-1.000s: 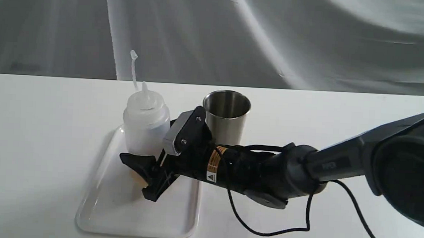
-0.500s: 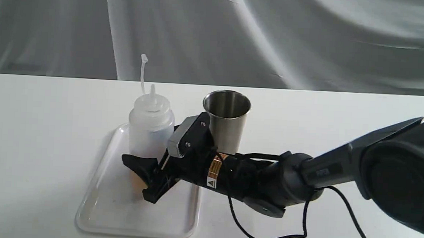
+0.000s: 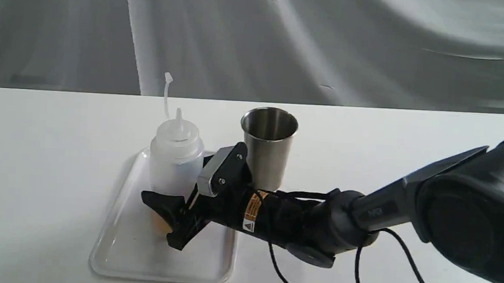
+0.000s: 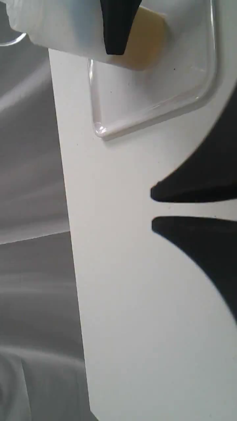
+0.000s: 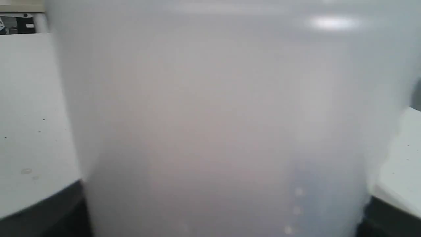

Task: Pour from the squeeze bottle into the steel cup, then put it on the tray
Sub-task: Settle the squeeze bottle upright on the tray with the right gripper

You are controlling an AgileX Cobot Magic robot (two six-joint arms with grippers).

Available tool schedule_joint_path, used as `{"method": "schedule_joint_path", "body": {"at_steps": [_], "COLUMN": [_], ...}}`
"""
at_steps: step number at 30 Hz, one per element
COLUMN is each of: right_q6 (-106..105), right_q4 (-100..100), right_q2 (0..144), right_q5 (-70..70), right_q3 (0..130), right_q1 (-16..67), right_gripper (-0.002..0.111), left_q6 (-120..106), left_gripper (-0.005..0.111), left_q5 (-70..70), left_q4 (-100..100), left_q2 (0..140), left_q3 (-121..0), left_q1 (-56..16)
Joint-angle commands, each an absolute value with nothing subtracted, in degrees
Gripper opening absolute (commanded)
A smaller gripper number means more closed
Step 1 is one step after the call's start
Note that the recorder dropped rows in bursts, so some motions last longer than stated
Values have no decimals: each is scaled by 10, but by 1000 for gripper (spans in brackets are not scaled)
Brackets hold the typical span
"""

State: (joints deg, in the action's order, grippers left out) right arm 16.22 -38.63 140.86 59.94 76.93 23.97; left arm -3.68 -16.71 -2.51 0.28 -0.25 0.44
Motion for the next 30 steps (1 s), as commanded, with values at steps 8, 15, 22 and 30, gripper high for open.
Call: {"method": "schedule_joint_path", "body": {"at_steps": [8, 15, 22, 30], "right_q6": [158, 187, 187, 191], "right_q4": [-389, -392, -393, -397], "right_q2": [1404, 1403, 1403, 1403], "right_q5": [624, 623, 623, 615], "right_q3": [768, 768, 768, 768], "right_q1": [242, 242, 242, 242], "right_gripper": [0, 0, 0, 0], "left_q6": [-35, -35, -35, -35], "left_gripper": [8, 8, 8, 8], "left_q5": [-163, -163, -163, -163], "left_q4": [-25, -25, -25, -25], "left_q2": [0, 0, 0, 0], "left_q3": [0, 0, 0, 0], "left_q1": [6, 6, 6, 6]}}
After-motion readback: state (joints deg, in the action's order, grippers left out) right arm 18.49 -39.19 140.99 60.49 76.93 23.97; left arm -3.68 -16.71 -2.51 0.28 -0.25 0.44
